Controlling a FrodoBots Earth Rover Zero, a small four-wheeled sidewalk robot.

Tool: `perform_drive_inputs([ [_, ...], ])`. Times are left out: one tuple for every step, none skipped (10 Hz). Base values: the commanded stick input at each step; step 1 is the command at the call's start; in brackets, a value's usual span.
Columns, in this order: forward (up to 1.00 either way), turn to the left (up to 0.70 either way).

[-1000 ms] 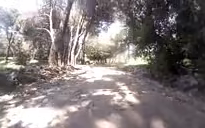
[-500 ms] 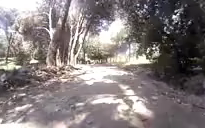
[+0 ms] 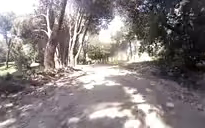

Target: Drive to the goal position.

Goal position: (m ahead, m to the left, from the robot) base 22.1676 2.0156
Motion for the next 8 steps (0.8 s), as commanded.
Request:
perform_drive_inputs([
  [0.85, 0.0],
  [0.85, 0.0],
  [0.85, 0.0],
  [0.85, 0.0],
  [0.85, 0.0],
  [0.85, 0.0],
  [0.85, 0.0],
  [0.85, 0.0],
])
